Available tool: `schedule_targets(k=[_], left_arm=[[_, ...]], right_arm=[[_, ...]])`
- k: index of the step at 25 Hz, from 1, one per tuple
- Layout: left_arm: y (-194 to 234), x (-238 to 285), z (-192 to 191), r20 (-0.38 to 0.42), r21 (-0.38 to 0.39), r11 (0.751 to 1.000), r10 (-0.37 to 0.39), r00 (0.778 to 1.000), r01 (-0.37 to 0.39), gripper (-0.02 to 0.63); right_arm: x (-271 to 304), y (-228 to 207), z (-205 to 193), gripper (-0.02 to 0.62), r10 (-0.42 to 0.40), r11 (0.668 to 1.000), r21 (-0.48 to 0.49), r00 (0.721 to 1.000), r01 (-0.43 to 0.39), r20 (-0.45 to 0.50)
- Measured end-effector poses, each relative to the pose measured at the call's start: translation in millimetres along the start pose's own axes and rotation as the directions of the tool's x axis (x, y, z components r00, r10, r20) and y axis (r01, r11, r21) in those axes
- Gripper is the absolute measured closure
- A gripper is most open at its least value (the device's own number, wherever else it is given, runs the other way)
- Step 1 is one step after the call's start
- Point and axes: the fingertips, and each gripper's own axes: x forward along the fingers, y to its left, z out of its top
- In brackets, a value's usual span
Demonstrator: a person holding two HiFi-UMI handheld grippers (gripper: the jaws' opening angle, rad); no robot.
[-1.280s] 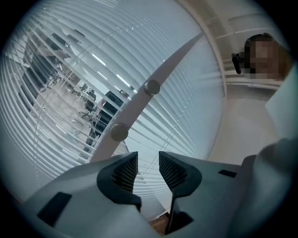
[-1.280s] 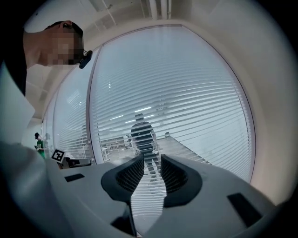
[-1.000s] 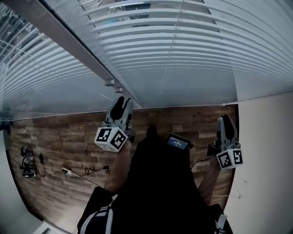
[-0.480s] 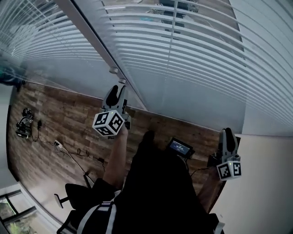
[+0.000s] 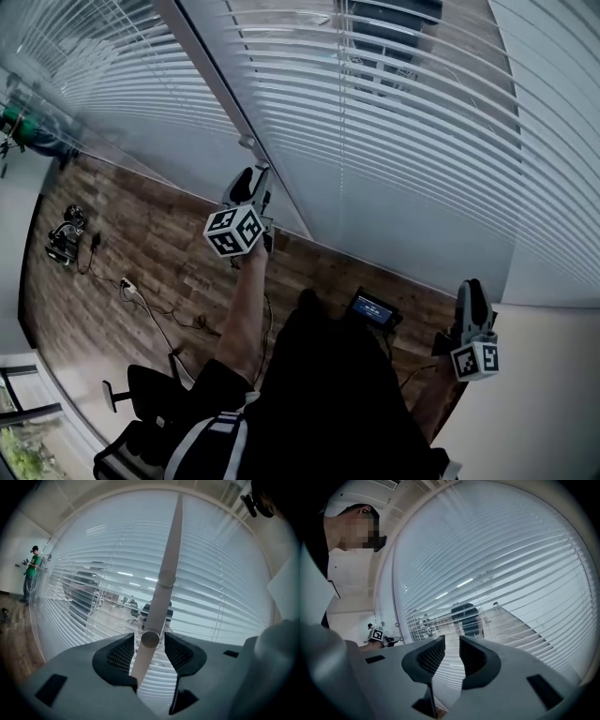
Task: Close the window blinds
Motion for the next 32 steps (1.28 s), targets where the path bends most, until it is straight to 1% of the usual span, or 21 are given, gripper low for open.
schedule_targets(k=[4,8,11,14,16,17,19,23,25,27,28,29,30,32], left_arm=[[3.7,9.1,2.7,0.001,-0.028,1.000,0.008,1.000,-0.008,0.405],[-1.3,12.6,-0.8,-0.010,-0.018,1.000,-0.024,1.000,0.023,0.408],[-9.7,10.9,-3.8,-0.017,-0.022,0.998,-0.057,0.998,0.057,0.456],[-8.2,11.6,-6.2,-0.018,-0.031,0.998,-0.057,0.998,0.056,0.457],[-7.5,11.3,-7.1,-0.023,-0.021,0.999,-0.046,0.999,0.045,0.457],[-8.4,11.1,-7.0,-0.027,-0.002,0.999,-0.038,0.999,0.038,0.459],[-9.4,11.5,-6.0,-0.037,0.060,0.998,-0.022,0.999,0.025,0.462],[-8.1,13.8,-4.1,-0.061,0.195,0.981,0.000,0.998,0.012,0.467],[-10.8,11.6,-7.0,-0.070,0.279,0.960,0.020,0.997,0.001,0.468],[-11.8,11.0,-9.6,-0.076,0.365,0.931,0.048,0.996,-0.017,0.468],[-11.4,11.7,-10.1,-0.079,0.390,0.921,0.058,0.995,-0.023,0.468],[-10.8,12.7,-9.8,-0.080,0.395,0.918,0.061,0.995,-0.025,0.468],[-10.4,13.7,-8.8,-0.082,0.382,0.924,0.058,0.995,-0.023,0.467],[-10.1,14.6,-5.9,-0.078,0.310,0.951,0.039,0.996,-0.013,0.466]], right_arm=[[9.5,12.0,7.0,0.500,0.002,1.000,-0.003,1.000,-0.002,-0.009],[15.8,23.4,2.7,0.500,0.007,1.000,-0.008,1.000,-0.007,-0.023],[17.7,28.0,1.0,0.500,0.007,1.000,-0.011,1.000,-0.007,-0.027],[26.0,32.6,-3.9,0.500,0.005,1.000,-0.018,0.999,-0.006,-0.036],[28.6,35.4,-5.4,0.500,0.003,1.000,-0.022,0.999,-0.004,-0.040],[28.7,36.2,-4.9,0.500,0.001,1.000,-0.023,0.999,-0.002,-0.040],[29.5,38.5,-2.9,0.500,-0.004,1.000,-0.024,0.999,0.003,-0.039],[33.5,42.5,-1.0,0.500,-0.014,1.000,-0.028,0.999,0.013,-0.044],[29.6,42.5,-3.0,0.500,-0.017,1.000,-0.027,0.999,0.016,-0.043],[28.1,43.4,-5.2,0.500,-0.018,0.999,-0.030,0.999,0.016,-0.043],[29.8,44.6,-5.9,0.500,-0.017,0.999,-0.032,0.999,0.016,-0.045],[32.4,46.6,-6.1,0.500,-0.016,0.999,-0.035,0.999,0.015,-0.046],[35.0,49.1,-5.5,0.500,-0.015,0.999,-0.036,0.999,0.013,-0.046],[37.0,53.5,-3.1,0.500,-0.013,0.999,-0.037,0.999,0.011,-0.048]])
